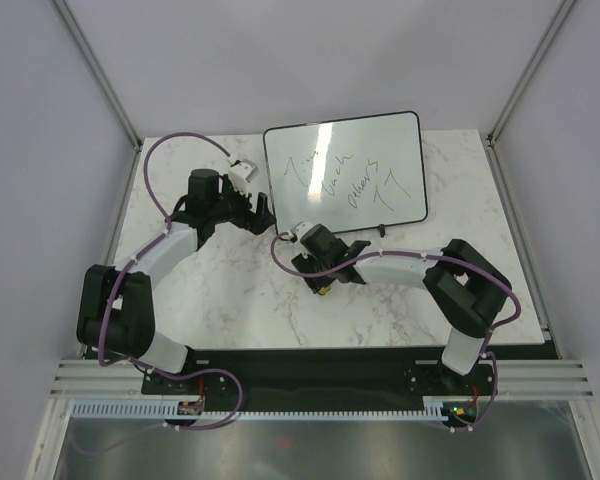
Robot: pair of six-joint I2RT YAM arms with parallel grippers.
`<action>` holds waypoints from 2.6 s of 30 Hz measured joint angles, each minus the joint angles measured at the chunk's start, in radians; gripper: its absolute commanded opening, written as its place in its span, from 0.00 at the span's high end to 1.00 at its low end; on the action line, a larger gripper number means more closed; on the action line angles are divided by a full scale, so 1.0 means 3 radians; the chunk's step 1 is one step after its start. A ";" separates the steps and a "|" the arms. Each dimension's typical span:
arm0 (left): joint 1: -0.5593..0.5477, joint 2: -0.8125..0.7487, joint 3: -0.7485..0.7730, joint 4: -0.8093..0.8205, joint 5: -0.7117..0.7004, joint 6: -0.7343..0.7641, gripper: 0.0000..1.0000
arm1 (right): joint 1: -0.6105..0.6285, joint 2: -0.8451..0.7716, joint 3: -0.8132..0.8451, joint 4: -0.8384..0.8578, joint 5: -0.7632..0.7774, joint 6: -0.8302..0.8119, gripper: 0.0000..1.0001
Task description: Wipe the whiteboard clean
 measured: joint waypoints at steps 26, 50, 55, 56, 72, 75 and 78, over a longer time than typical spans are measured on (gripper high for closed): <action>0.0088 0.0805 0.0374 0.0300 0.0149 -0.0371 0.13 | -0.0178 -0.0579 -0.0347 0.0173 0.0004 -0.0064 1.00; 0.0142 0.1465 0.0893 0.0477 0.1306 -0.0992 0.98 | -0.0866 0.0739 0.1685 0.1532 0.1199 -0.0813 1.00; 0.0149 0.1588 0.1047 0.0299 0.1308 -0.1033 0.98 | -0.0825 0.0917 0.1881 0.1554 0.1207 -0.0829 1.00; 0.0154 0.1611 0.1054 0.0271 0.1312 -0.1033 0.98 | -0.0800 0.0924 0.1881 0.1568 0.1202 -0.0837 1.00; 0.0158 0.1626 0.1073 0.0220 0.1306 -0.0985 0.98 | -0.0624 0.0904 0.1614 0.1795 0.0969 -0.0647 1.00; 0.0158 0.1626 0.1073 0.0219 0.1310 -0.0985 0.98 | -0.0924 0.0806 0.1611 0.1774 0.1083 -0.0635 1.00; 0.0158 0.1626 0.1073 0.0217 0.1322 -0.0987 0.98 | -0.1177 0.0757 0.1612 0.1756 0.1171 -0.0647 1.00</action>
